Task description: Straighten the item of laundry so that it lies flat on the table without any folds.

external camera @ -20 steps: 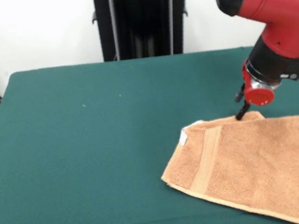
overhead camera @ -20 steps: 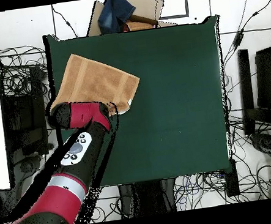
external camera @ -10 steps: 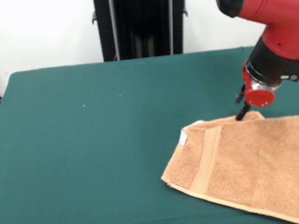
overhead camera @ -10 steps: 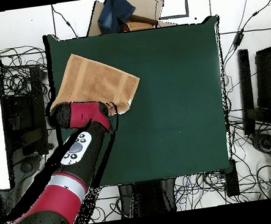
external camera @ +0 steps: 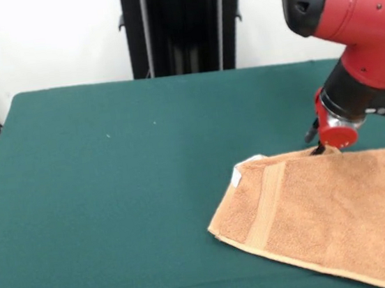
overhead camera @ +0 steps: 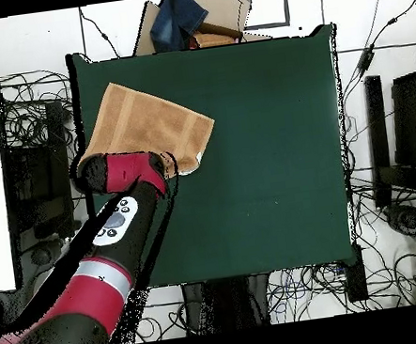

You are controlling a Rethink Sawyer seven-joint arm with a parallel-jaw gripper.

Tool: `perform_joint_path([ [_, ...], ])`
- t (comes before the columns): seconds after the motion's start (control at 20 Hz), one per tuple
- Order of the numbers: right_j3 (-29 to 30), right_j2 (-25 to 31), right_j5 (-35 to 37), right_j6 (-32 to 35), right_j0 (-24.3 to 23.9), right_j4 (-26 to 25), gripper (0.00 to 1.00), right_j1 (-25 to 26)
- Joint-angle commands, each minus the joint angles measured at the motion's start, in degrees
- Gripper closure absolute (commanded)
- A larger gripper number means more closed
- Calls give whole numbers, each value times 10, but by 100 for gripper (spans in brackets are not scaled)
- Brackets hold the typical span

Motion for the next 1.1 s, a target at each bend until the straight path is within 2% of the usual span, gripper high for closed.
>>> perform_joint_path([
  [0.05,-24,64,-40,13,-4,-16,0,52],
  [0.45,-28,40,-42,20,7,-32,0,61],
  [0.5,-28,37,-44,23,9,-35,100,62],
  [1.1,-13,44,-56,21,7,-28,100,52],
])
